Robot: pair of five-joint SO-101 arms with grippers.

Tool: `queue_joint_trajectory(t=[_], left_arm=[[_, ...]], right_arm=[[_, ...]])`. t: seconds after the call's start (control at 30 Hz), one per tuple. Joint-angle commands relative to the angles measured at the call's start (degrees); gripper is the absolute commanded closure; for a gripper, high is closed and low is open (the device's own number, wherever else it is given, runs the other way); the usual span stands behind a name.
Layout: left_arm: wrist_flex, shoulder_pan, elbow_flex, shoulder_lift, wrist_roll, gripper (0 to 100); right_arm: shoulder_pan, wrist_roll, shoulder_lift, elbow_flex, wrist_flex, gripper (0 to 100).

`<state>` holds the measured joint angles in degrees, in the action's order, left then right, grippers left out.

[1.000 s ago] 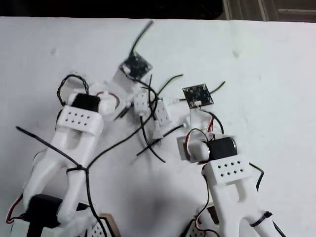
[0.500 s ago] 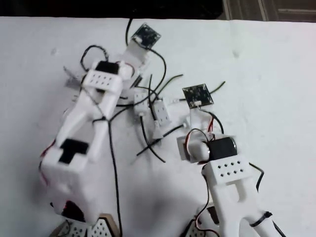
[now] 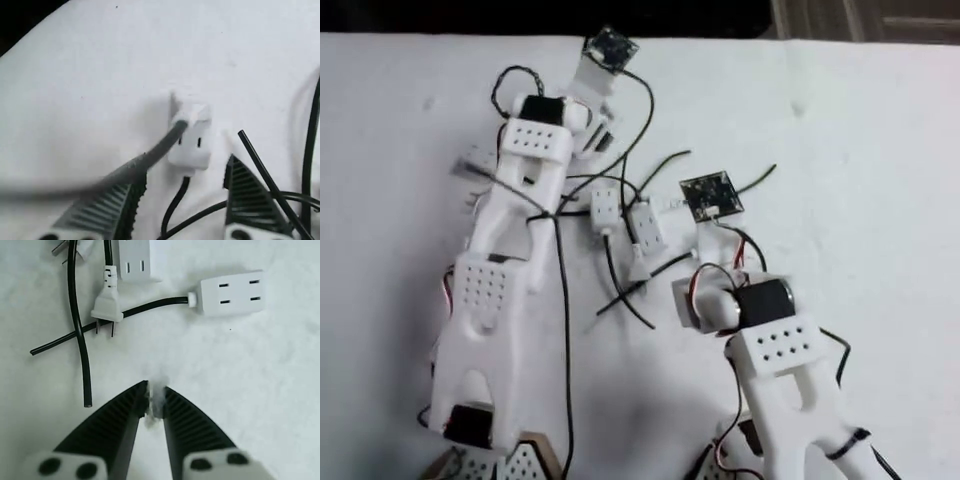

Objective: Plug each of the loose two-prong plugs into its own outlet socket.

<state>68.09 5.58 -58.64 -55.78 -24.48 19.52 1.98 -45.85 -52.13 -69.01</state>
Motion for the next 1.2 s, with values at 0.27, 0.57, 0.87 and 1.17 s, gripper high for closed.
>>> queue_joint_trajectory(t=[0.27, 0.57, 0.87, 1.17], left_arm=[[29.2, -0.8, -38.0, -4.4, 0.5, 72], [34.5, -2.4, -37.1, 0.8, 0.5, 84], [34.7, -4.7, -36.1, 3.4, 0.6, 84], [34.5, -4.6, -7.0, 28.9, 2.0, 84]], right_arm=[[0.2, 0.0, -0.8, 2.1, 0.7, 98.1], [0.4, 0.0, -0.8, 2.0, 0.7, 98.1], [0.7, -0.3, -0.7, 1.9, 0.8, 97.8], [4.7, -0.4, -0.7, -1.3, 4.8, 97.8]])
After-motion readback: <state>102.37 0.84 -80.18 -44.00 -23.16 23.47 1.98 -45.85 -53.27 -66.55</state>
